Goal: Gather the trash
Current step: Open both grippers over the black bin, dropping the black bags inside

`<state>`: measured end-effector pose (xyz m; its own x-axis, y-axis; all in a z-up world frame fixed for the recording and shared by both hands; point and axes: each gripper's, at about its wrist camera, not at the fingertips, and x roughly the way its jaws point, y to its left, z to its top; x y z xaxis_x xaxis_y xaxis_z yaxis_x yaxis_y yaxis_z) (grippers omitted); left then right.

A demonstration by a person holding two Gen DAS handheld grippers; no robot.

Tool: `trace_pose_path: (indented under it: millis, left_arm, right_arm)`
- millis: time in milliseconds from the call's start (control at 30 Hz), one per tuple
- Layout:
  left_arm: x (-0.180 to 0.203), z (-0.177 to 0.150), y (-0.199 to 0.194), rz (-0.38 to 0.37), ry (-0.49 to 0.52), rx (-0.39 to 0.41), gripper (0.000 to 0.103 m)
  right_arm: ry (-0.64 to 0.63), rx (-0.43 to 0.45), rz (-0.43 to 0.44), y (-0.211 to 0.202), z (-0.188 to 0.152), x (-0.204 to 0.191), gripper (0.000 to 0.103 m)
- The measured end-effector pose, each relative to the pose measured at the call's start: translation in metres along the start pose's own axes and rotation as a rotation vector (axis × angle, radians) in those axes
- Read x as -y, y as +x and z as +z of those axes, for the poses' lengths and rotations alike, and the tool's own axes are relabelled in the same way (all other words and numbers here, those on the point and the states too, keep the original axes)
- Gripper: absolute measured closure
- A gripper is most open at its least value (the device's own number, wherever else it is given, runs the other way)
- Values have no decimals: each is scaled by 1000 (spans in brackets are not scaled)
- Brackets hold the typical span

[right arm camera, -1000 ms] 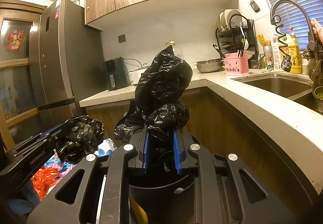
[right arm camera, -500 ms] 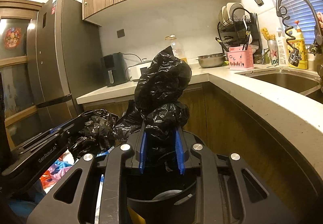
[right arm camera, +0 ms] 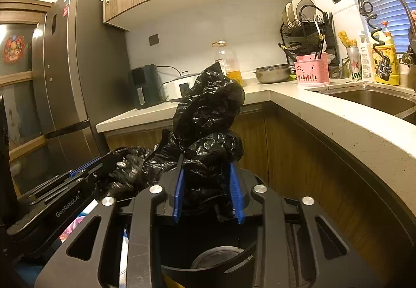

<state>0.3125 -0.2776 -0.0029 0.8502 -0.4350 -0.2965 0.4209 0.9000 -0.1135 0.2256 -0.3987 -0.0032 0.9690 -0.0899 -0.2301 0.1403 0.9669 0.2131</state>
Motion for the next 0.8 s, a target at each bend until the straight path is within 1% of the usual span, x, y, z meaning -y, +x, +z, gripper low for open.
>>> trace_pose_path:
  millis: [67, 133, 200, 267, 333, 400, 467, 700, 767, 800]
  left_arm:
    - [-2, 0, 3, -3, -7, -6, 86]
    - [-4, 0, 4, -4, -18, -11, 79]
    - [-8, -1, 4, -3, -33, -8, 59]
    - [-13, -1, 2, 5, -53, -1, 50]
    - [-18, -1, -1, 15, -64, 3, 45]
    - [-23, -1, -6, 38, -79, 9, 33]
    - [-30, -3, -12, 62, -95, 14, 26]
    - [-42, -15, -38, 142, -87, 15, 12]
    - [-47, -19, -48, 162, -90, 21, 9]
    - [-50, -21, -54, 169, -92, 23, 8]
  right_arm:
    - [2, -2, -1, 2, 1, 1, 68]
    - [3, -1, -1, 3, 1, 1, 67]
    - [9, -4, -4, 4, 2, 3, 66]
    - [11, -3, -3, 5, 2, 4, 58]
    - [8, 0, -4, 5, 1, 4, 56]
    - [8, -5, -6, 6, 1, 4, 55]
    - [13, -7, -7, 4, 0, 4, 52]
    - [6, -3, -5, -11, -4, -3, 40]
    - [1, 4, -4, -18, -5, -6, 34]
    - [1, 6, -1, -20, -6, -7, 33]
